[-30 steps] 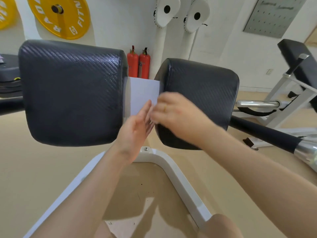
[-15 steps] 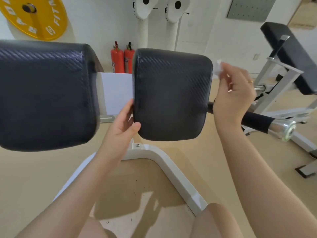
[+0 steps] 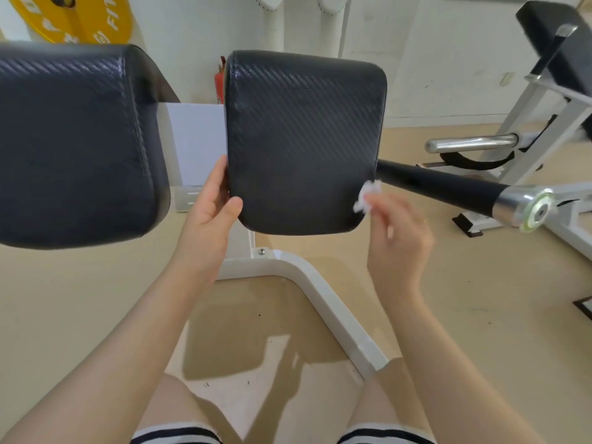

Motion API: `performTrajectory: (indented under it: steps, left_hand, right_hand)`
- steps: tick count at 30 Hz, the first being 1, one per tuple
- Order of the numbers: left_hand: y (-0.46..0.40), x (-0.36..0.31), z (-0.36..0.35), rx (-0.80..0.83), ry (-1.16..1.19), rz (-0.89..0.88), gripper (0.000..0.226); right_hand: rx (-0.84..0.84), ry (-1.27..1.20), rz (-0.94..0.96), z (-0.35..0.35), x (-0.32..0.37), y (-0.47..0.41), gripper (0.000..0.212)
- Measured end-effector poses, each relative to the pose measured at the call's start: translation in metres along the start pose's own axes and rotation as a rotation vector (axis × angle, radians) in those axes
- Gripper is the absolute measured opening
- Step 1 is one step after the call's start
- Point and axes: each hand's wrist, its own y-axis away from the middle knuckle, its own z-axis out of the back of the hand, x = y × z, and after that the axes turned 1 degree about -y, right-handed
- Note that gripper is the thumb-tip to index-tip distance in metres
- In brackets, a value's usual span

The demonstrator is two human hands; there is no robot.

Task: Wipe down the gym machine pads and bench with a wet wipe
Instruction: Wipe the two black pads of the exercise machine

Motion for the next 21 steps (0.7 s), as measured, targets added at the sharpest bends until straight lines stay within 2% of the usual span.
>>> performTrajectory:
  steps: [1, 3, 8, 10, 12, 13, 16, 18, 20, 21]
  left_hand:
    - [0.0, -0.001, 0.0, -0.001, 0.0, -0.001, 0.057]
    - [0.002, -0.001, -0.001, -0.007, -0.004, -0.004, 0.056]
    - [0.003, 0.001, 0.001, 0.007, 0.062, 0.002, 0.054]
    - [0.002, -0.002, 0.003, 0.06, 0.141, 0.005, 0.062]
    - [0.002, -0.006, 0.006, 0.121, 0.194, 0.003, 0.071]
    - [0.002, -0.007, 0.008, 0.14, 0.208, 0.004, 0.07]
    - [0.002, -0.008, 0.012, 0.154, 0.207, 0.027, 0.062]
    - [0.002, -0.009, 0.013, 0.123, 0.205, 0.066, 0.053]
    - [0.001, -0.008, 0.014, 0.089, 0.264, 0.109, 0.046]
    - [0.001, -0.007, 0.014, 0.074, 0.31, 0.118, 0.047]
  right_hand:
    - [-0.052, -0.005, -0.01, -0.001, 0.003, -0.016, 0.018]
    - [-0.049, -0.027, -0.043, -0.005, 0.006, -0.036, 0.018]
    - [0.278, -0.029, -0.011, -0.007, 0.006, -0.004, 0.02]
    - [0.404, 0.082, 0.142, -0.011, 0.008, 0.027, 0.019]
    - [0.539, 0.079, 0.313, -0.015, 0.019, 0.037, 0.027]
    - [0.541, 0.046, 0.338, -0.018, 0.027, 0.031, 0.03]
    - [0.352, -0.037, 0.3, -0.031, 0.055, -0.02, 0.026]
    - [0.158, 0.011, 0.33, -0.042, 0.072, -0.054, 0.021]
    - [0.079, 0.1, 0.387, -0.056, 0.077, -0.067, 0.017]
    - [0.097, 0.121, 0.377, -0.063, 0.077, -0.063, 0.016]
